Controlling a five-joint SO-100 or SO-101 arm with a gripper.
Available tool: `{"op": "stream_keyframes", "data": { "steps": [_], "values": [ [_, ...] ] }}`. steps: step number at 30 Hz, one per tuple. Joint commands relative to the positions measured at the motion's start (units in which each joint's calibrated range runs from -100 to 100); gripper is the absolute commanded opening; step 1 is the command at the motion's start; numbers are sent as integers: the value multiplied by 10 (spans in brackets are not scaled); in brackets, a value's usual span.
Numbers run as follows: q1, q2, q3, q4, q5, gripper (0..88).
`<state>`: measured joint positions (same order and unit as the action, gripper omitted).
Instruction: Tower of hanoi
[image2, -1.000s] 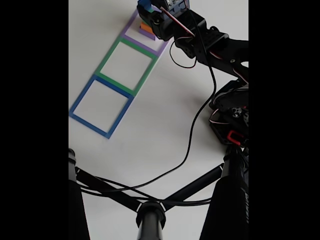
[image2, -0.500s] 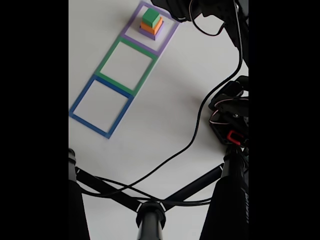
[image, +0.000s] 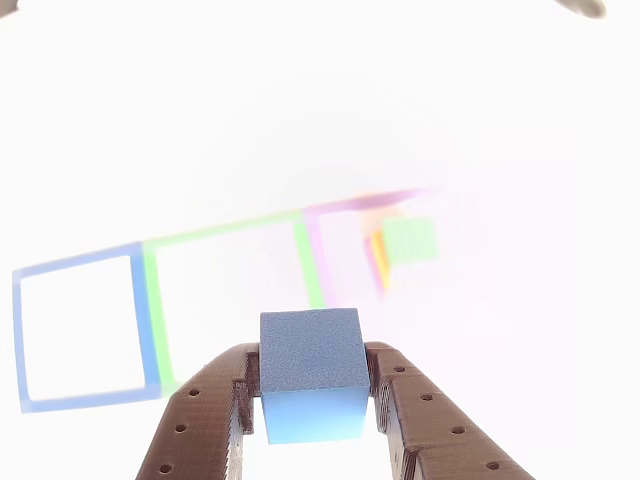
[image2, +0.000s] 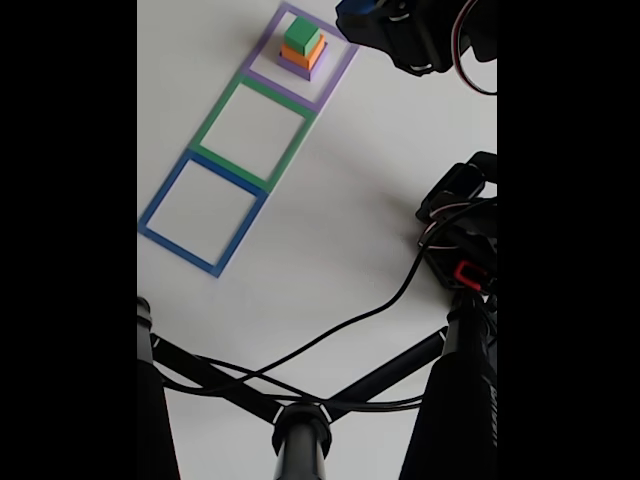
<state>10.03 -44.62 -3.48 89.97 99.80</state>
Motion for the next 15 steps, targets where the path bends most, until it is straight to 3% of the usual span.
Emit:
{"op": "stream_keyframes", "data": {
  "steps": [1,8,15],
  "values": [
    [-41,-10,97,-63,2,28],
    [-70,-44,332,-233,2,33],
    [-87,-82,621,-524,2,36]
  ]
}}
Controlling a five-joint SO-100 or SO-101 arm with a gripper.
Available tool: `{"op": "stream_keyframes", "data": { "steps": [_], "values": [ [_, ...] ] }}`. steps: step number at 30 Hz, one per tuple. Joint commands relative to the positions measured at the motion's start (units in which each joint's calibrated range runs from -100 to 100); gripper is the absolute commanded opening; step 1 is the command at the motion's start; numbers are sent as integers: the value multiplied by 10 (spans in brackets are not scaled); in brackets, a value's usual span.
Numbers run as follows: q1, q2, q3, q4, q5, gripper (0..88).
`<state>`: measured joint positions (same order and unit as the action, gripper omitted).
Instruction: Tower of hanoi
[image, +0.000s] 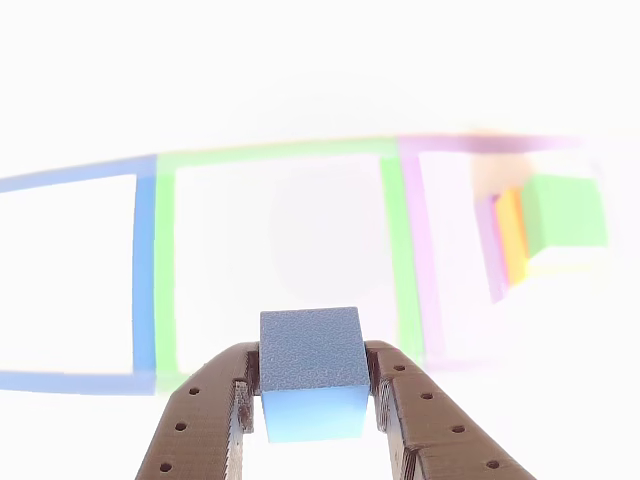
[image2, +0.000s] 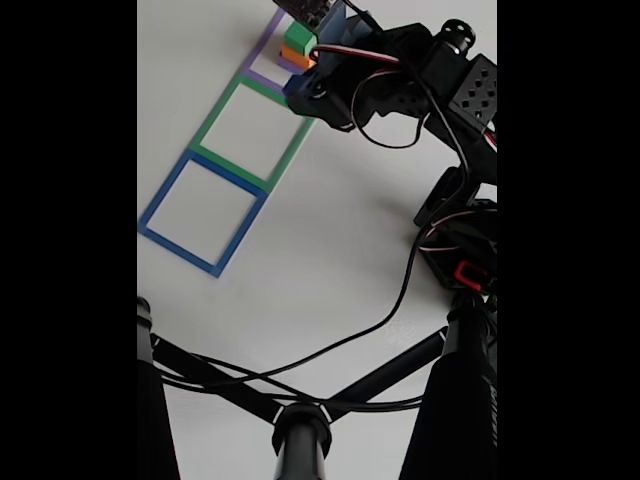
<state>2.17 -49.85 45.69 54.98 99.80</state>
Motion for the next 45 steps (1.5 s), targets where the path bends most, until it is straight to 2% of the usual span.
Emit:
{"op": "stream_keyframes", "data": {
  "steps": [1,5,8,13,16,28,45],
  "values": [
    [-8,-31,178,-238,2,37],
    [-5,13,319,-483,2,37],
    [-12,55,349,-568,2,37],
    [-20,175,408,-798,2,39],
    [-21,248,420,-897,2,39],
    [-23,502,406,-1145,2,39],
    [-28,751,269,-1287,2,45]
  ]
}}
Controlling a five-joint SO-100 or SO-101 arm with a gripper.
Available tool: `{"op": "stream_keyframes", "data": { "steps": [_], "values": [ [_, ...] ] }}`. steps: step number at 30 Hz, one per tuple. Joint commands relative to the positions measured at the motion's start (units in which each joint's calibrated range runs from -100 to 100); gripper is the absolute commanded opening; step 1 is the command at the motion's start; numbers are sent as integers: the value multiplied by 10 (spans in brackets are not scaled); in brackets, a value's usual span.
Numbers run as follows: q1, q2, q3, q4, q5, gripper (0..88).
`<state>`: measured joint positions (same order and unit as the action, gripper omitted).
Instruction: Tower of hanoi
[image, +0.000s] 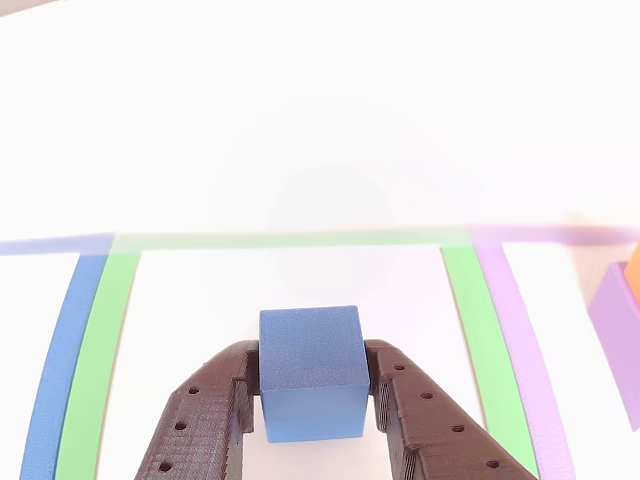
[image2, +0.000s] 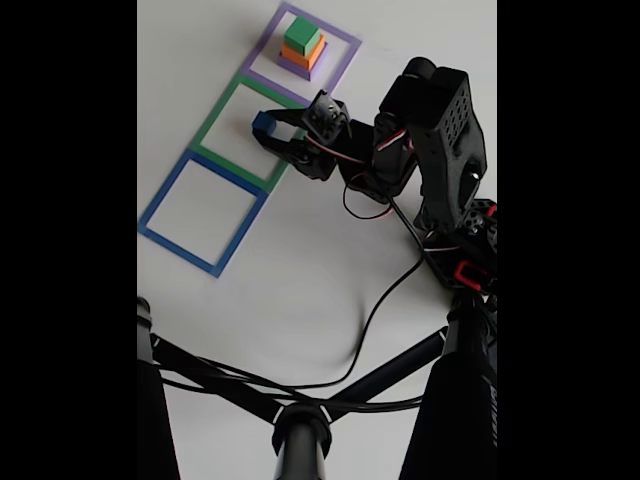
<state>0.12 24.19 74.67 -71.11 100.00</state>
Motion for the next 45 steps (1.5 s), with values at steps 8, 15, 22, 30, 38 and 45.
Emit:
{"op": "stream_keyframes", "data": {
  "steps": [8,15,22,30,38,45],
  "values": [
    [-11,29,-18,-38,0,65],
    [-7,37,-23,-40,0,146],
    [-6,0,-14,-31,0,214],
    [11,-292,24,247,0,221],
    [21,-654,-90,824,0,86],
    [29,-738,-372,1275,0,1]
  ]
}}
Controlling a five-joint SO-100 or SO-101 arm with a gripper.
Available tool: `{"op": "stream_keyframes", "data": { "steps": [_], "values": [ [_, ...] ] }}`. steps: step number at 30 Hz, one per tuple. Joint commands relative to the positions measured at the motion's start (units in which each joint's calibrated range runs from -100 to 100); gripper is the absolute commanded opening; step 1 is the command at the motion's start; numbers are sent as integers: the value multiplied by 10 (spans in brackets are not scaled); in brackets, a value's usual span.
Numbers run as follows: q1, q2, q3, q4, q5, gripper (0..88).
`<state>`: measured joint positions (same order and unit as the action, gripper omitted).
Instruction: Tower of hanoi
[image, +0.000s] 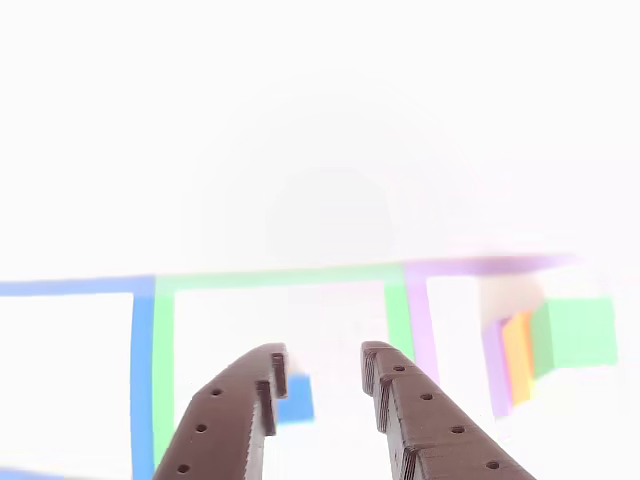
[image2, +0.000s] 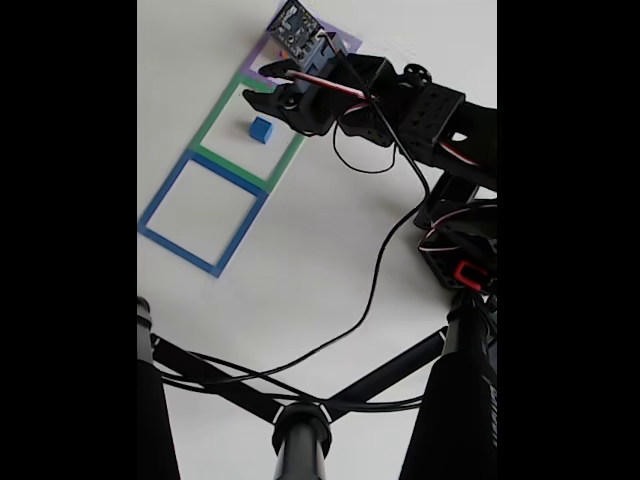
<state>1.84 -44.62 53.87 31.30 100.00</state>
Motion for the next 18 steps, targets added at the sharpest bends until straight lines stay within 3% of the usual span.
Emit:
{"op": "stream_keyframes", "data": {
  "steps": [1,8,18],
  "values": [
    [16,-50,-211,305,0,1],
    [53,-18,-491,559,0,1],
    [151,-18,-582,645,0,1]
  ]
}}
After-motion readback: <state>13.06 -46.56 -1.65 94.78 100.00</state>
